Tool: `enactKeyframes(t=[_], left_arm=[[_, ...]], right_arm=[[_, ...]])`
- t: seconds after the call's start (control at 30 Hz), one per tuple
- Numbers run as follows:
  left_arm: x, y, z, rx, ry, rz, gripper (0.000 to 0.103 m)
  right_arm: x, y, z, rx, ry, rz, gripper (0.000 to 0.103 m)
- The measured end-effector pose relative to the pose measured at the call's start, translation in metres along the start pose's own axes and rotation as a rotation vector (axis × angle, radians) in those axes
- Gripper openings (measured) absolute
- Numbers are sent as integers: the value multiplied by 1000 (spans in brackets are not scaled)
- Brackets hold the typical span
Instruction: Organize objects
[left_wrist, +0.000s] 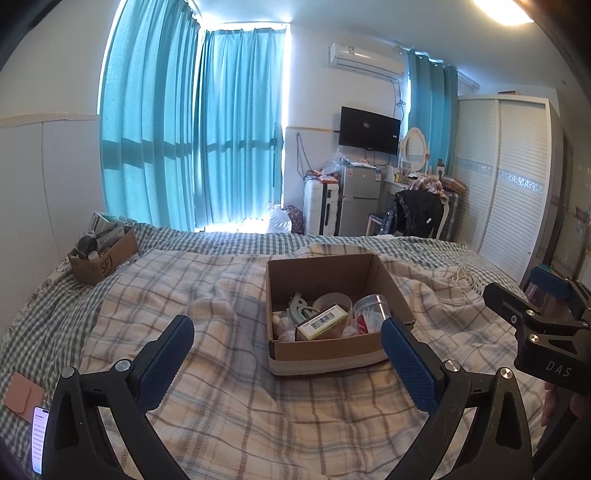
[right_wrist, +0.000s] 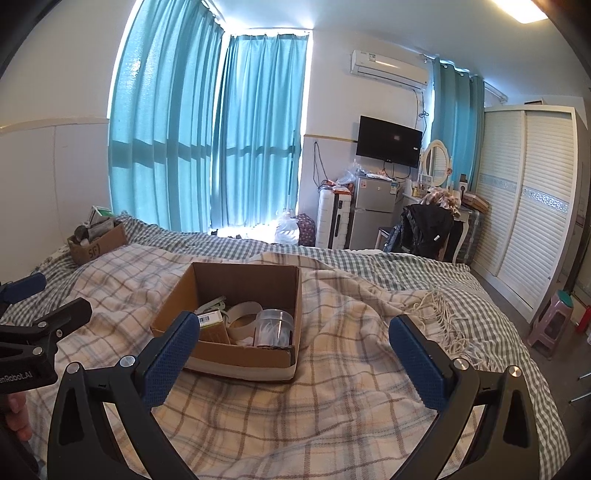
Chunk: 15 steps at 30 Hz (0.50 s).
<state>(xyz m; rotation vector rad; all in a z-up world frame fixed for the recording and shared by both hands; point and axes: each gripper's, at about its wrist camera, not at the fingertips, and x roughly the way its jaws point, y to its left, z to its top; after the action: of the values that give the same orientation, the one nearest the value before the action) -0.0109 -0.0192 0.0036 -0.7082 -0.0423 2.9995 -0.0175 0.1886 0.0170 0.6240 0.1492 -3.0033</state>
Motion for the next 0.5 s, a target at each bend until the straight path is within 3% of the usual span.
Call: enactKeyframes(t=[0.5], left_arm=[[-6,2,3,-6,-12,-8,103]], right_arm=[[-2,3,1,6,-3,7,103]])
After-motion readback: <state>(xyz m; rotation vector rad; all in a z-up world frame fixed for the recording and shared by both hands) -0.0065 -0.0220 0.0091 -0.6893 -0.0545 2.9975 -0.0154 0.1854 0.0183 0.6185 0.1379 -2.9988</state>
